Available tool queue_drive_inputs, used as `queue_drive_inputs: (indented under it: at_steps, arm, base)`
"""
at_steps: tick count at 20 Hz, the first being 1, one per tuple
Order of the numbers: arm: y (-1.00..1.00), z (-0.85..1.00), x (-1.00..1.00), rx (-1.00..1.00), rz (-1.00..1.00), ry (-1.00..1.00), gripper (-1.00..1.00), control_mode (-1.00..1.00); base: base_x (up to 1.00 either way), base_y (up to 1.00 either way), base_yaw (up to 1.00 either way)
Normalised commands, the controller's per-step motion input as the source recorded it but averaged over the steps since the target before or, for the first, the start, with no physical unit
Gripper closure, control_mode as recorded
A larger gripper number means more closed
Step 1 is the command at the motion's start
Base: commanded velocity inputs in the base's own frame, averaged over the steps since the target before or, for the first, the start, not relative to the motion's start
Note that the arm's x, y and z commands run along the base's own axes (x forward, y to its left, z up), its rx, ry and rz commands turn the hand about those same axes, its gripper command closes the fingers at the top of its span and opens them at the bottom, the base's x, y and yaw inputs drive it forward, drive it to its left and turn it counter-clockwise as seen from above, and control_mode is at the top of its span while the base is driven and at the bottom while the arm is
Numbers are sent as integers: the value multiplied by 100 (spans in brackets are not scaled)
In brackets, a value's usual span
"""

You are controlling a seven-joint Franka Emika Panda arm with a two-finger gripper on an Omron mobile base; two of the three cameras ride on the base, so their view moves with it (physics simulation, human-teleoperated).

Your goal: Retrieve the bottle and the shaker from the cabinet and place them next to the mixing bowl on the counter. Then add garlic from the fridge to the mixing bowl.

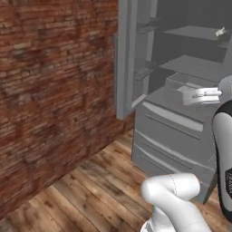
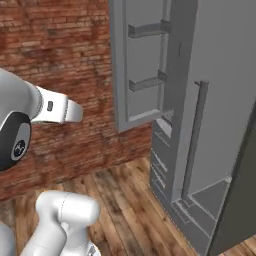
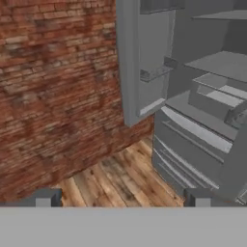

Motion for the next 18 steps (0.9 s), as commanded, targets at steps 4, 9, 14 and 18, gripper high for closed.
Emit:
queue_drive_inputs:
  at_steps: [4,9,14,18]
  arm:
    - [0,0,0,0,0,0,-100,100]
    - [0,0,0,0,0,0,-100,100]
    - [0,0,0,0,0,0,-100,100]
    - [0,0,0,0,0,0,-100,100]
  base:
    - [0,21,-84]
    - [0,71,-62]
    - [0,83,-5]
    - [11,53,0]
